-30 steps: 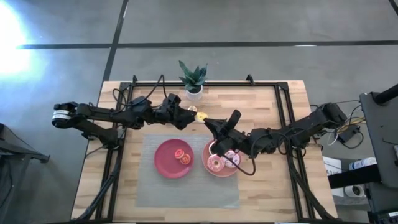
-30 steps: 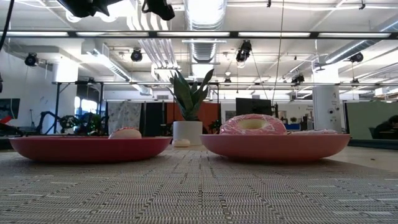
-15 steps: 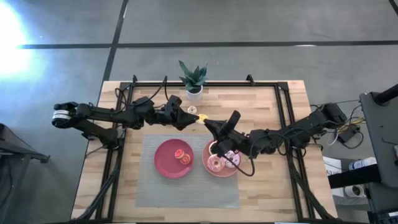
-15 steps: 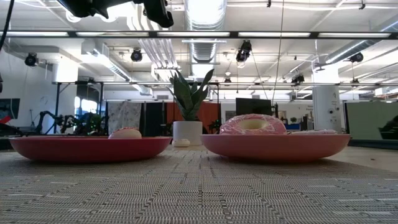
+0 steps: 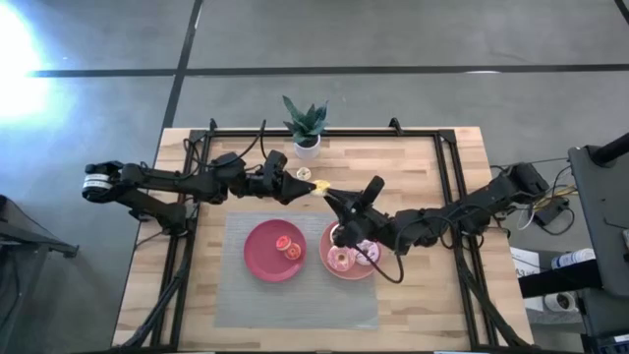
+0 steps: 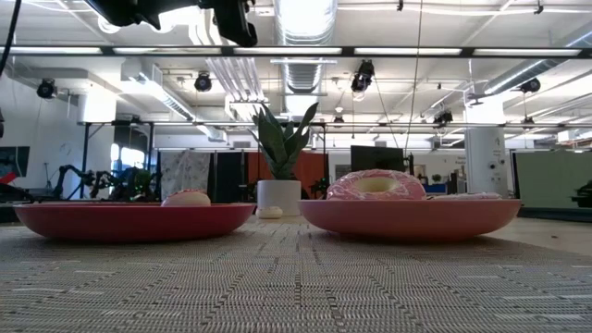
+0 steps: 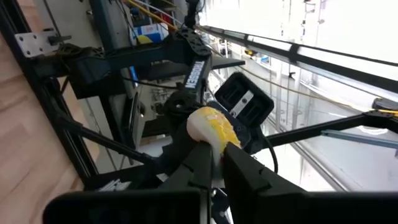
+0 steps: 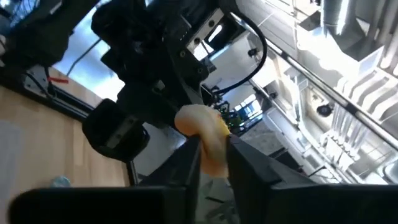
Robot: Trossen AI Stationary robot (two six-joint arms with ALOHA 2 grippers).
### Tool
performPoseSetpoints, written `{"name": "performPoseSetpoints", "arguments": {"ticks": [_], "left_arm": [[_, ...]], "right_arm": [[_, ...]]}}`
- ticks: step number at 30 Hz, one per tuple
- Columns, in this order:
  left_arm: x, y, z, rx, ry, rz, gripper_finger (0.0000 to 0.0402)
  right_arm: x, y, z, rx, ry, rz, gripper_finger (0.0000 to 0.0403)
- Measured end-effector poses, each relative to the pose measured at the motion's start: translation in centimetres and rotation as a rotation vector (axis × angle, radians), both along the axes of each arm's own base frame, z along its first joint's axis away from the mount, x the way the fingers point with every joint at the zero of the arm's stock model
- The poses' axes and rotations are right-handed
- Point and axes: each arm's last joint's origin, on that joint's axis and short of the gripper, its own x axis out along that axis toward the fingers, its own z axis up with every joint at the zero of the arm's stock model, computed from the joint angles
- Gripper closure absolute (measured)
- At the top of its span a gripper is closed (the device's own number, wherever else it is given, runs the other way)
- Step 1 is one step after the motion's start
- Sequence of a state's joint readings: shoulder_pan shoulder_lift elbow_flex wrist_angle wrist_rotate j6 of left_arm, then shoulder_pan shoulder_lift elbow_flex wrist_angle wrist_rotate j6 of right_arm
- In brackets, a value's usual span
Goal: Pick & Place donuts
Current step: Put the small yellow donut on the pink plate
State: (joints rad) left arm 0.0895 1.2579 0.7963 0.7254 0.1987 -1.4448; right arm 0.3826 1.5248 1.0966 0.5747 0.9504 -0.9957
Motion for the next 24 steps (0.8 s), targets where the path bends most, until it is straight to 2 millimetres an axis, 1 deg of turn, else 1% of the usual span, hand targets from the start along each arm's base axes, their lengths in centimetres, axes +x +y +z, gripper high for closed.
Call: {"name": "performPoseSetpoints", "arguments": {"ticks": [7, 11, 13, 15, 19, 21, 24], "left_arm": [[0.0, 0.1, -0.1, 0.007, 0.007, 0.015, 0.0395], [0.1, 0.2, -0.8, 0.031, 0.085, 0.023, 0.0395], [-0.1, 0.1, -1.4, 0.048, 0.17, 0.016, 0.0395], [-0.5, -0.3, -2.3, 0.067, 0.296, 0.0, 0.0395], [-2.1, -1.4, -4.0, 0.102, 0.562, -0.022, 0.0395], [-3.1, -1.8, -4.4, 0.109, 0.62, -0.019, 0.0395], [-4.4, -2.4, -5.3, 0.118, 0.64, -0.018, 0.0395]], "right_arm": [[-0.3, 0.9, -0.7, 0.065, 0.02, 0.006, 0.0238], [-0.9, 1.8, -1.6, 0.096, 0.062, -0.031, 0.0203], [-1.4, 2.0, -2.2, 0.123, 0.091, -0.069, 0.0195], [-2.3, 2.1, -2.5, 0.176, 0.105, -0.103, 0.0192], [-5.0, 1.5, -2.7, 0.393, 0.064, -0.142, 0.0195], [-6.5, 0.8, -2.7, 0.512, 0.032, -0.177, 0.0198], [-8.3, 0.0, -2.5, 0.643, -0.009, -0.212, 0.0202]]}}
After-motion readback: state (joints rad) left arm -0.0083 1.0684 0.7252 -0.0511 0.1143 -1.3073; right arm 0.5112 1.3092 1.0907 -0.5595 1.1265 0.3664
